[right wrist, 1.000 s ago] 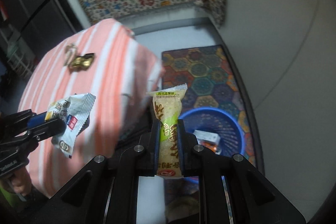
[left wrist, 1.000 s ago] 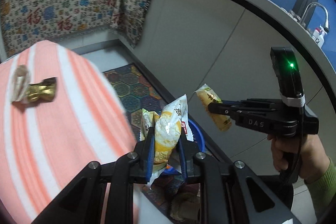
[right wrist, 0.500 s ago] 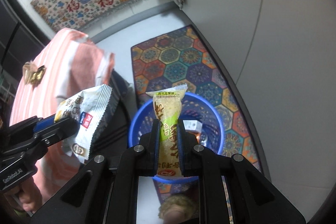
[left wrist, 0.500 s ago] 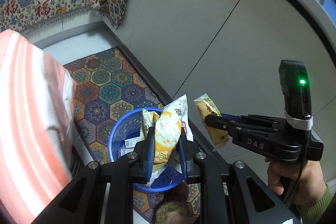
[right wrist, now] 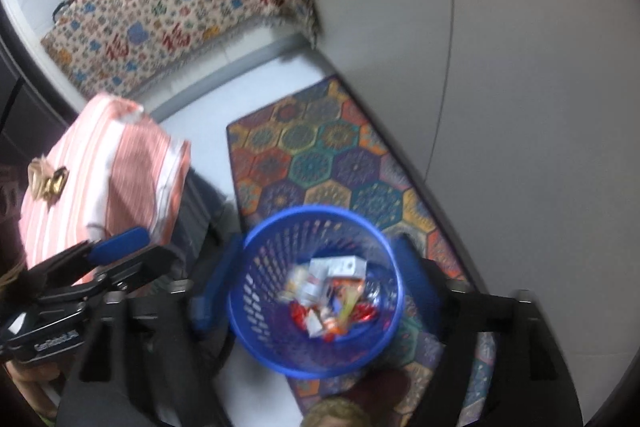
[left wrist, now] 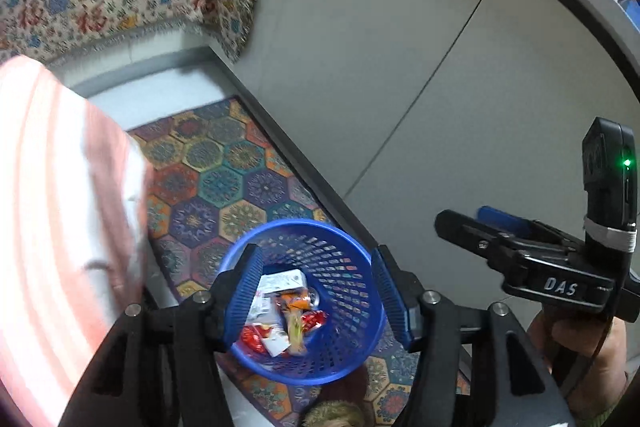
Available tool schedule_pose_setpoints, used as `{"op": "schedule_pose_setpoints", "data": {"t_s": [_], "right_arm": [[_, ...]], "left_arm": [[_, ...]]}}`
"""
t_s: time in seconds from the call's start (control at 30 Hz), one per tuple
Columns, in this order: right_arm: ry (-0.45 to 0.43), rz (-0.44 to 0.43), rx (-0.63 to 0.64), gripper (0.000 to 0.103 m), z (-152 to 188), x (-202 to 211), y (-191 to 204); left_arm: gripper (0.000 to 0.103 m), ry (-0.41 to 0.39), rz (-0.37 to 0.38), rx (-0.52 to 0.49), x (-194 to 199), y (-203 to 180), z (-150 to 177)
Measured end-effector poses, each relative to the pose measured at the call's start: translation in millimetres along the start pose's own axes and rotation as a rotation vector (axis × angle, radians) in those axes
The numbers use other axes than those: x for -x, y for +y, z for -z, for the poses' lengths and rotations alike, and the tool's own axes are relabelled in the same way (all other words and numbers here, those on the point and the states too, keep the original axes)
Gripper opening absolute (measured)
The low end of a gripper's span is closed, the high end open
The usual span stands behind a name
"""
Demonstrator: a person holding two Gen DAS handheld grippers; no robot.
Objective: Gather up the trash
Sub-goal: 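Carry both items over the blue wastebasket and open both tools, then bring both tools back over the floral box and gold wrapper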
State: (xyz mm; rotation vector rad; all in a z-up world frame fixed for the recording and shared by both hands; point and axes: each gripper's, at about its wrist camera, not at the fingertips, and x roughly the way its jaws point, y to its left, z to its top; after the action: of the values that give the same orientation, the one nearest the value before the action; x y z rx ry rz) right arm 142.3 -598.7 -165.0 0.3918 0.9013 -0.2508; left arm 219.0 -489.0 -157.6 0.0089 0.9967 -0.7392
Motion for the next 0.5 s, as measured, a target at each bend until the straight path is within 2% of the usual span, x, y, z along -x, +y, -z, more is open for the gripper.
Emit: {"op": "schedule_pose_setpoints", "data": {"t_s": [0.1, 0.27, 0.4, 0.5], "right_arm": [[-0.046, 0.048, 0.058, 0.100, -1.9, 7.9, 15.0], [-0.143, 0.196, 0.255, 0.101, 0.1, 18.7, 51.0], [-0.169, 0.255, 0.352, 0.101, 0.4, 15.0, 73.3], [-0.199, 0.228, 0.379, 0.101, 1.0, 18.9, 97.0]], "left_arm": [[0.058, -0.020, -0.021, 0.006, 23.7, 3.8, 7.6], [0.060, -0.053, -0.081, -0.001, 72.7, 17.7, 36.4], [0.062, -0.079, -0.203, -0.039, 118.4, 43.1, 69.3], [0.062, -0.094, -0.291, -0.039, 145.3, 74.3, 90.6]]}}
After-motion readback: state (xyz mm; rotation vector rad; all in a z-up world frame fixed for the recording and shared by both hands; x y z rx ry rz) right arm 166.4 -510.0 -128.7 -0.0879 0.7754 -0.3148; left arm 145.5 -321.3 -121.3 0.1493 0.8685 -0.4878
